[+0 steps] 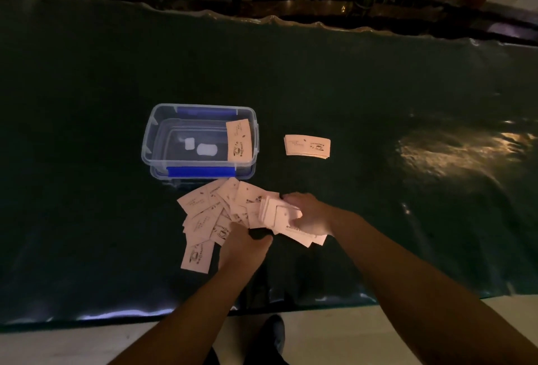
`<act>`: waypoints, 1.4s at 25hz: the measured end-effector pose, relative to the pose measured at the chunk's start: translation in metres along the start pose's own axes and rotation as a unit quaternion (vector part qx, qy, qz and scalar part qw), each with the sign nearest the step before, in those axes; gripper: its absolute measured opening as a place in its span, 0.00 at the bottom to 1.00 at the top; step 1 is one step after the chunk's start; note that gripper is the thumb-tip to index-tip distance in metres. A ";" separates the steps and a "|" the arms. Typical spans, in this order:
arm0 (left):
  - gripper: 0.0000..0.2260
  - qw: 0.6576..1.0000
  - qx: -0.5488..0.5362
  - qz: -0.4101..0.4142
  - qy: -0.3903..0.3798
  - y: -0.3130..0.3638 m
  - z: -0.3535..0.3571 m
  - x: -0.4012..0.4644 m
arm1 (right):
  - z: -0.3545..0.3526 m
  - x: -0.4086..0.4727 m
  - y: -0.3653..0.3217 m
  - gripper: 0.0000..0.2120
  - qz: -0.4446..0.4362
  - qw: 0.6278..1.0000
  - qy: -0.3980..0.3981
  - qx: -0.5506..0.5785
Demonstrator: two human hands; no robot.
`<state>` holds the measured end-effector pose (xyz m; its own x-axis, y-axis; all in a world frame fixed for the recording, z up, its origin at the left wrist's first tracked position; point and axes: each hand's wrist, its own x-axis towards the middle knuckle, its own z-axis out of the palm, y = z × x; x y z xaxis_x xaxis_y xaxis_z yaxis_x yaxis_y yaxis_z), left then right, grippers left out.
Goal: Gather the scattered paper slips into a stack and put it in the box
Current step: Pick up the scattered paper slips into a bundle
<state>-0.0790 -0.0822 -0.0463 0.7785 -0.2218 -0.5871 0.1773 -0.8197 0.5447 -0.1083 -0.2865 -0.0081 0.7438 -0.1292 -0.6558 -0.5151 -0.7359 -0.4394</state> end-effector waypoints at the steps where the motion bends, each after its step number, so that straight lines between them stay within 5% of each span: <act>1: 0.15 0.999 -0.032 0.014 0.004 -0.001 -0.001 0.000 | 0.004 0.002 -0.003 0.33 -0.004 0.999 -0.007 -0.039; 8: 0.21 0.992 -0.070 0.075 -0.071 0.000 -0.003 -0.005 | 0.023 -0.014 0.001 0.33 -0.002 0.995 0.062 -0.083; 11: 0.25 0.988 -0.071 0.081 -0.109 0.003 -0.004 -0.003 | 0.028 -0.023 0.009 0.33 0.022 0.998 0.064 -0.017; 16: 0.25 0.986 -0.110 0.013 -0.124 0.001 -0.012 -0.003 | 0.026 -0.028 0.015 0.18 0.048 0.992 0.042 0.109; 21: 0.25 0.979 -0.168 -0.034 -0.111 -0.005 -0.021 -0.003 | 0.008 -0.017 0.002 0.18 0.054 0.973 0.080 0.208; 29: 0.22 0.971 -0.207 -0.064 -0.106 0.019 -0.034 0.000 | -0.003 0.027 -0.035 0.24 0.036 0.993 0.062 0.097; 35: 0.23 0.985 -0.143 -0.026 -0.094 0.033 -0.037 0.009 | 0.003 0.033 -0.046 0.37 0.050 0.998 0.032 0.018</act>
<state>-0.0440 -0.0923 -0.0115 0.6438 -0.2987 -0.7045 0.3969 -0.6567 0.6412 -0.0612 -0.2549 -0.0109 0.7129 -0.2438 -0.6575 -0.6026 -0.6924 -0.3967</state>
